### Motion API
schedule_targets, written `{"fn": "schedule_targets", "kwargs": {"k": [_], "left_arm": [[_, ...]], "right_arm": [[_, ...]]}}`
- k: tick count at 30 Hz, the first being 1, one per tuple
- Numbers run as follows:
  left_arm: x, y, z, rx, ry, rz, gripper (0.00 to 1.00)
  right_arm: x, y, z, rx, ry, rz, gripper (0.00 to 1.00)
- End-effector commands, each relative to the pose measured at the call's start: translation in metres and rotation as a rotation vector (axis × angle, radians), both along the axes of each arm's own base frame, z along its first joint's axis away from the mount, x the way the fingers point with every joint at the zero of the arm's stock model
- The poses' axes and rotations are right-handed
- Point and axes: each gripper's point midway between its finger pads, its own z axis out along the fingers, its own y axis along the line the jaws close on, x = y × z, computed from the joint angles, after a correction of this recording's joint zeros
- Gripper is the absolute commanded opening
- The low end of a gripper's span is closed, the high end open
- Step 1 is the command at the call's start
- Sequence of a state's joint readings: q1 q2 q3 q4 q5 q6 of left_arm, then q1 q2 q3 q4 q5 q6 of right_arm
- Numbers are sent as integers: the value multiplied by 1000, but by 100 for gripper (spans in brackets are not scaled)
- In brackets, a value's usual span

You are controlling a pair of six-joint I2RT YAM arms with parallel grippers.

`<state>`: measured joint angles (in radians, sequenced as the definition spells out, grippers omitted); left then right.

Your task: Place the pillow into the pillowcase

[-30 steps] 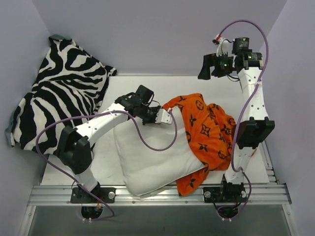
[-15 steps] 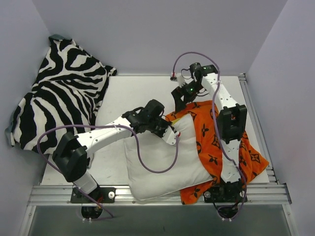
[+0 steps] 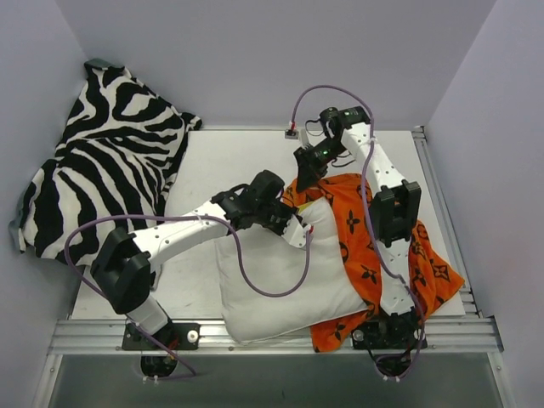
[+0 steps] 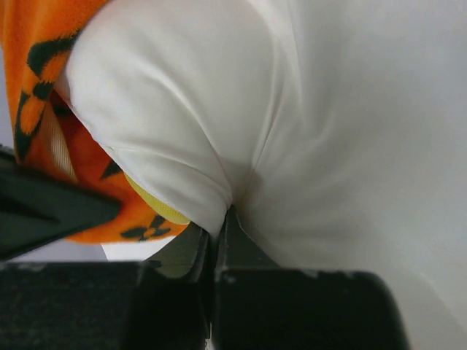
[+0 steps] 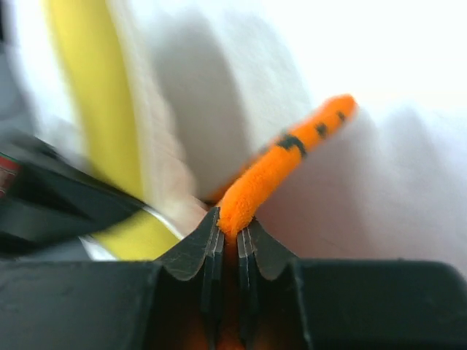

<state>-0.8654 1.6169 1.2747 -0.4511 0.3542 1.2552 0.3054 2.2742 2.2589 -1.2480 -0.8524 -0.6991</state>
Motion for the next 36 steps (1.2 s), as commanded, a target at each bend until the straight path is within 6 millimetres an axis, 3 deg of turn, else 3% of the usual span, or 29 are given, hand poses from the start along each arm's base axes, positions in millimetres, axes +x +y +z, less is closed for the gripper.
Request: {"fn": "schedule_targets", "kwargs": {"k": [1,3,4,6,9,13,14,16,17,18,19,22,23,24,25,26,27,28,29,30,31,32,33,34,35,36], "left_arm": [[17,-45,55,-205,-163,-41,0],[22,-54,57,-233,-195,-35,0],[23,-61,64,-271,-228,-38,0],[29,-62,67,-300,-243,-12,0],[35,-51,69,-319,-271,23,0],[41,-31,46,-295,-180,132,0],[50,-24,41,-289,-164,186,0],[76,-6,31,-310,-111,337,0],[92,7,27,-299,-111,433,0],[110,19,22,-300,-96,512,0],[120,30,19,-325,-46,611,0],[146,68,-1,-323,59,836,0],[144,78,-12,-294,92,867,0],[140,84,-14,-286,110,874,0],[130,94,-32,-255,140,882,0],[121,95,-37,-248,163,857,0],[113,96,-35,-245,172,830,0],[100,95,-43,-211,195,811,8],[93,99,-49,-193,210,819,30],[86,105,-48,-174,230,831,44],[84,108,-45,-181,258,870,56],[87,108,-30,-211,271,894,66],[76,113,-26,-192,312,914,74],[70,113,-21,-202,356,937,77],[64,106,-8,-220,390,917,80],[49,109,-5,-198,434,923,93]], "right_arm": [[-46,71,96,279,140,-71,0],[-52,90,109,310,281,-197,0],[-33,102,116,376,217,-218,0],[-34,104,107,364,335,-336,0],[-29,109,109,397,347,-347,0],[-10,118,109,417,321,-360,0],[-3,125,122,444,288,-352,0],[19,139,120,463,269,-365,0],[28,147,146,515,205,-348,0],[39,156,137,518,216,-354,0],[46,163,144,547,220,-367,0],[37,184,146,575,231,-329,0],[29,188,143,568,238,-316,0],[14,189,131,536,269,-313,13],[10,185,126,524,272,-318,34],[12,177,121,509,254,-344,63],[17,154,108,479,267,-408,71],[25,136,106,467,254,-456,92],[33,115,101,445,241,-511,94],[40,94,106,427,183,-562,95],[54,50,95,378,205,-669,94],[57,28,92,349,198,-720,92],[60,2,98,326,153,-780,91],[58,-36,81,272,179,-856,91],[54,-57,79,247,166,-901,89],[42,-79,80,195,131,-961,88]]}}
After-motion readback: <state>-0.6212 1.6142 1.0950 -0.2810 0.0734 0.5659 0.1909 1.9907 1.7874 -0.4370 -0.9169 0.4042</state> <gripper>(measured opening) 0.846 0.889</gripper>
